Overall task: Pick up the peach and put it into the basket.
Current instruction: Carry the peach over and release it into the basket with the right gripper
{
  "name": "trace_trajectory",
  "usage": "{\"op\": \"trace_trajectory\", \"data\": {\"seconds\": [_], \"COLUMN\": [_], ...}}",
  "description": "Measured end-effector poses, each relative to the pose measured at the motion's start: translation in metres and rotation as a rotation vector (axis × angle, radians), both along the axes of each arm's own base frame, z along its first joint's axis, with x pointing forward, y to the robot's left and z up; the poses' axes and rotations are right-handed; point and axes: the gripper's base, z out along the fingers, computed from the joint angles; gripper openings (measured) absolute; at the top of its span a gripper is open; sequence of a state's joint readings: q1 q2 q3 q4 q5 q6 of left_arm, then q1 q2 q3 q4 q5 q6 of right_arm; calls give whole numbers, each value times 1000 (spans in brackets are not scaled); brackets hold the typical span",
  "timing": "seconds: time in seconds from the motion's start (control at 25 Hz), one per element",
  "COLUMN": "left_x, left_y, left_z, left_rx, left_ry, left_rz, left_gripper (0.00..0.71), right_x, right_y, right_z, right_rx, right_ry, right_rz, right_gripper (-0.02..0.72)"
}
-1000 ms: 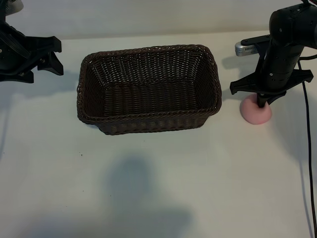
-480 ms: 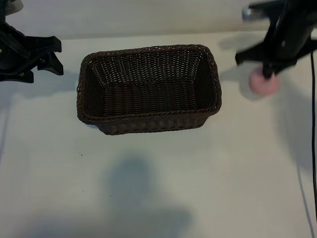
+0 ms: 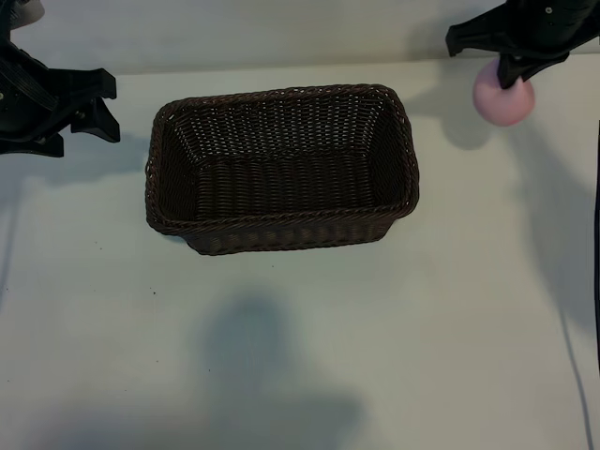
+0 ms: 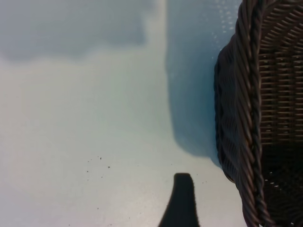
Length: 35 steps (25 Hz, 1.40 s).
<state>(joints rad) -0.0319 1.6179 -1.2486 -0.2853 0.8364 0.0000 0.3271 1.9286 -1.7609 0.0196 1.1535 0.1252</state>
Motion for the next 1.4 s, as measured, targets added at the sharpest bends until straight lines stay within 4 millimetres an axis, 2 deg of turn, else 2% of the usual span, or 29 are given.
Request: {"op": "trace_trajectory", "data": {"seconds": [0.12, 0.32, 0.52, 0.64, 0.72, 0.84, 0.92, 1.08, 1.28, 1.4], "left_x": [0, 0, 0, 0, 0, 0, 0, 0, 0, 0], "left_y": [0, 0, 0, 0, 0, 0, 0, 0, 0, 0], "left_z": [0, 0, 0, 0, 0, 0, 0, 0, 0, 0], "left_rx": [0, 0, 0, 0, 0, 0, 0, 0, 0, 0], "left_ry": [0, 1, 1, 2, 2, 2, 2, 2, 2, 2], "left_rz": [0, 0, 0, 0, 0, 0, 0, 0, 0, 0], "left_gripper": [591, 591, 591, 591, 591, 591, 591, 591, 591, 591], "right_x": [-5, -21, -34, -35, -31, -21, -14, -9, -9, -9], "right_y": [17, 64, 99, 108, 112, 118, 123, 129, 134, 134], "right_z": [1, 3, 7, 5, -3, -29, -53, -81, -92, -92], "right_rx": [44, 120, 187, 203, 203, 187, 175, 180, 209, 206], "right_ry": [1, -25, -79, -105, -103, -79, -44, 13, 41, 38], "right_rz": [31, 128, 197, 212, 211, 207, 202, 208, 222, 227], "right_gripper": [43, 43, 43, 43, 43, 43, 43, 44, 61, 131]}}
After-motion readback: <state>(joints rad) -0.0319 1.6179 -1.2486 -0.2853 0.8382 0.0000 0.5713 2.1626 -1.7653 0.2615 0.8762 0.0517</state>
